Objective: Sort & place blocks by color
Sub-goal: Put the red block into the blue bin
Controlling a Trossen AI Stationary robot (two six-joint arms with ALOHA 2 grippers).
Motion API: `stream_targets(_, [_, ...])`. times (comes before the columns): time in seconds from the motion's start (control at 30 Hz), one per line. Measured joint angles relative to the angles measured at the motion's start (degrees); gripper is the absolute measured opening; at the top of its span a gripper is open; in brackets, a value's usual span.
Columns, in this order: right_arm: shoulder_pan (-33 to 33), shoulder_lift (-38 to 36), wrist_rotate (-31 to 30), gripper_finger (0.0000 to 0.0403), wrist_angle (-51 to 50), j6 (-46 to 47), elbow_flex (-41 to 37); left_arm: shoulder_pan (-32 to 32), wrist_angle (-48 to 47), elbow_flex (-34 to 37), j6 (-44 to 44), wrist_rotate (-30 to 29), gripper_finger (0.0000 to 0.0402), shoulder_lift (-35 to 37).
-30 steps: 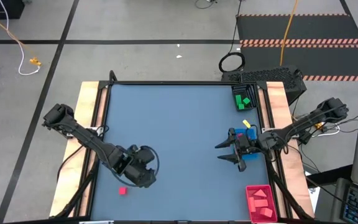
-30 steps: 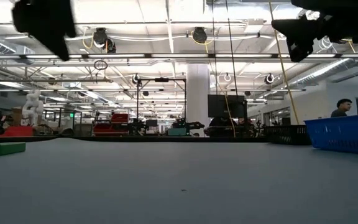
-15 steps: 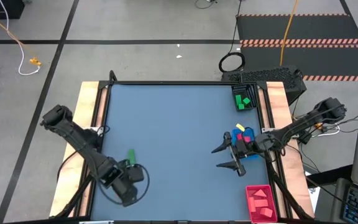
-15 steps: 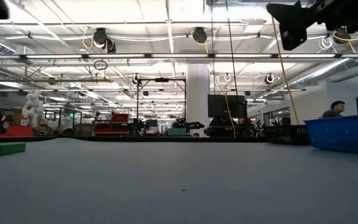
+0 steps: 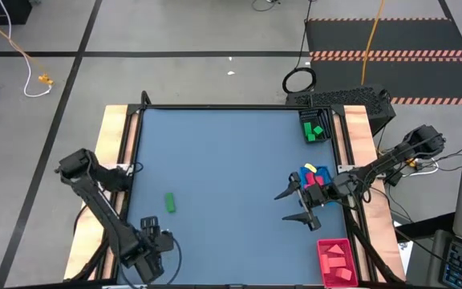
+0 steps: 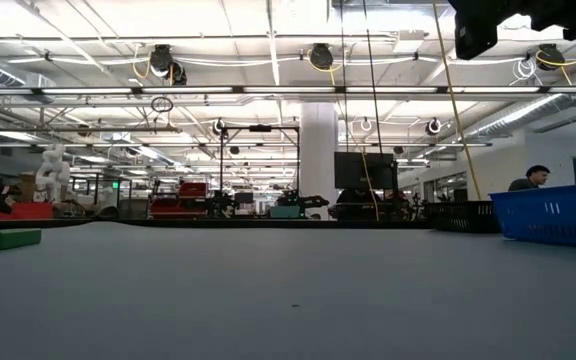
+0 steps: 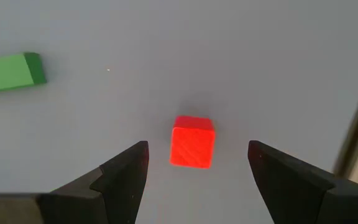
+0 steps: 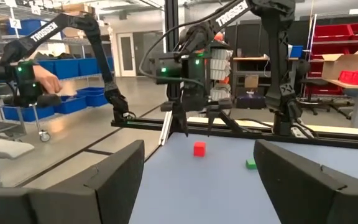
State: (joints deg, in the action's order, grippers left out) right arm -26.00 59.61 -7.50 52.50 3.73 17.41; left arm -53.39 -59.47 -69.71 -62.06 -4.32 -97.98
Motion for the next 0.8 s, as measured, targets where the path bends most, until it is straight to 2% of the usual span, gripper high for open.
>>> stream_targets(0.4, [0.0, 0.0, -0.2, 0.0297, 0.0, 0.1, 0.0, -1.5, -0.3, 0.0, 2.6, -0.4, 0.0276, -6.3])
stream_targets(0.8, [0.0, 0.0, -0.2, 0.0297, -0.6, 1.2, 0.0, -1.5, -0.3, 0.0, 3.1, -0.3, 0.0275, -6.8])
